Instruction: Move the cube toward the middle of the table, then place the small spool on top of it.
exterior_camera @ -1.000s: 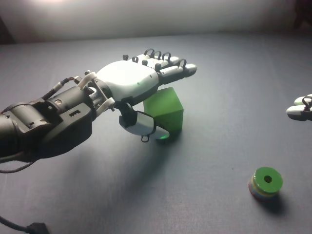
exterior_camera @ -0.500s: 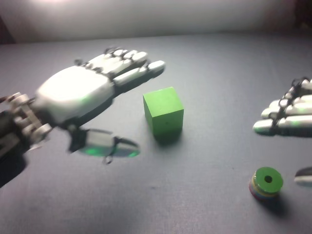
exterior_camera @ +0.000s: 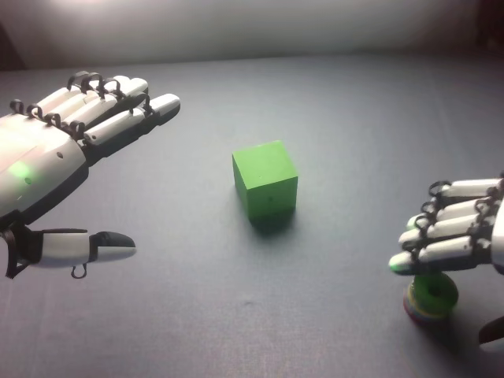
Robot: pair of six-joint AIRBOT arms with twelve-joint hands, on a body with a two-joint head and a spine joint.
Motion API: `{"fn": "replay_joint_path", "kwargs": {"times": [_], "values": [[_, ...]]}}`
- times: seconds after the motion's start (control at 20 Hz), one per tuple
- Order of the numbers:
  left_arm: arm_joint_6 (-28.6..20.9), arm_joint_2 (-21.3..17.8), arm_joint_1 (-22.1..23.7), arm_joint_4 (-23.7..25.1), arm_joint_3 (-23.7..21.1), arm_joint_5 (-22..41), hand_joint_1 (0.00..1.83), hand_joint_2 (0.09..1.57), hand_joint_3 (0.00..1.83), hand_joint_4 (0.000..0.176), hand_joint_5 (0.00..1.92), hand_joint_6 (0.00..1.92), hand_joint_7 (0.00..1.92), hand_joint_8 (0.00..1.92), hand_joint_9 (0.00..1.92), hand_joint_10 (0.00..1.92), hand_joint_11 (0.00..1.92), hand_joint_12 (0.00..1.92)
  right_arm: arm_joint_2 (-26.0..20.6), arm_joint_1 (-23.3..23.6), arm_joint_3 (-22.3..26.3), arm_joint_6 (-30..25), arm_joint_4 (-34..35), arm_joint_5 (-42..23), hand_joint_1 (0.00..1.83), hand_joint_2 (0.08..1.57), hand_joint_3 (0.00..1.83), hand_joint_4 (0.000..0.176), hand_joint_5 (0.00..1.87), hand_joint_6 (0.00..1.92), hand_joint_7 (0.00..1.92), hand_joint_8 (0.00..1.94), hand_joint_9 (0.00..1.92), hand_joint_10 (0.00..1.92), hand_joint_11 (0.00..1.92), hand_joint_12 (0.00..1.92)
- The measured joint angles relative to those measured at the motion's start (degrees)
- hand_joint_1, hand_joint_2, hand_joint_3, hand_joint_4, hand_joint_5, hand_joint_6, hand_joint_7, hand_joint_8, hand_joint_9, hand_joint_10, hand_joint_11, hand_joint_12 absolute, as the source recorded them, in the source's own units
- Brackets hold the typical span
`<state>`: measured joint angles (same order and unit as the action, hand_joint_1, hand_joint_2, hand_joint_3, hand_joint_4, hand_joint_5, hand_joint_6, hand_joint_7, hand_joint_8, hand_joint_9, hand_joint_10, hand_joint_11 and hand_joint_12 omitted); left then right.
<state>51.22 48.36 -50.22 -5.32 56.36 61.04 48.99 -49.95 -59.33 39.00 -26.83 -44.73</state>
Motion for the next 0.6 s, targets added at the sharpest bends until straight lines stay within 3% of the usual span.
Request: {"fn": "replay_joint_path", "kwargs": {"times": [0.25,0.3,0.45,0.55,0.6], "values": [[0.0,0.0,-0.4,0.4,-0.8,0.3,0.9,0.87,0.0,0.176,0.0,0.0,0.0,0.0,0.07,0.0,0.0,0.33,2.5,1.9,-1.6,0.0,-2.3,4.8,0.93,0.94,0.0,0.076,0.51,0.0,0.49,0.0,0.51,0.01,0.15,0.91],[0.0,0.0,-0.6,0.4,-0.8,0.3,0.88,0.88,0.0,0.176,0.0,0.0,0.0,0.0,0.06,0.0,0.0,0.36,2.8,2.0,-1.7,0.0,-2.6,5.3,0.96,0.94,0.0,0.06,0.53,0.01,0.5,0.0,0.51,0.01,0.14,0.91],[-0.1,0.0,-0.7,0.6,-0.8,0.1,0.81,0.88,0.0,0.176,0.0,0.0,0.0,0.0,0.03,0.0,0.0,0.39,3.5,2.4,-2.3,0.0,-2.8,6.2,0.97,0.97,0.0,0.06,0.54,0.0,0.51,0.0,0.51,0.0,0.15,0.82],[-0.2,0.0,-0.7,1.1,-1.1,0.0,0.83,0.88,0.0,0.176,0.0,0.0,0.0,0.0,0.02,0.01,0.0,0.31,4.0,3.0,-2.7,-0.1,-2.7,6.3,1.03,0.96,0.0,0.04,0.62,0.0,0.65,0.01,0.63,0.02,0.26,0.77],[-0.3,0.0,-0.7,1.5,-1.2,-0.1,0.82,0.88,0.0,0.176,0.0,0.0,0.0,0.0,0.03,0.01,0.0,0.31,4.2,3.1,-2.8,0.0,-2.7,6.3,1.04,0.97,0.0,0.045,0.63,0.0,0.67,0.01,0.66,0.02,0.26,0.82]]}}
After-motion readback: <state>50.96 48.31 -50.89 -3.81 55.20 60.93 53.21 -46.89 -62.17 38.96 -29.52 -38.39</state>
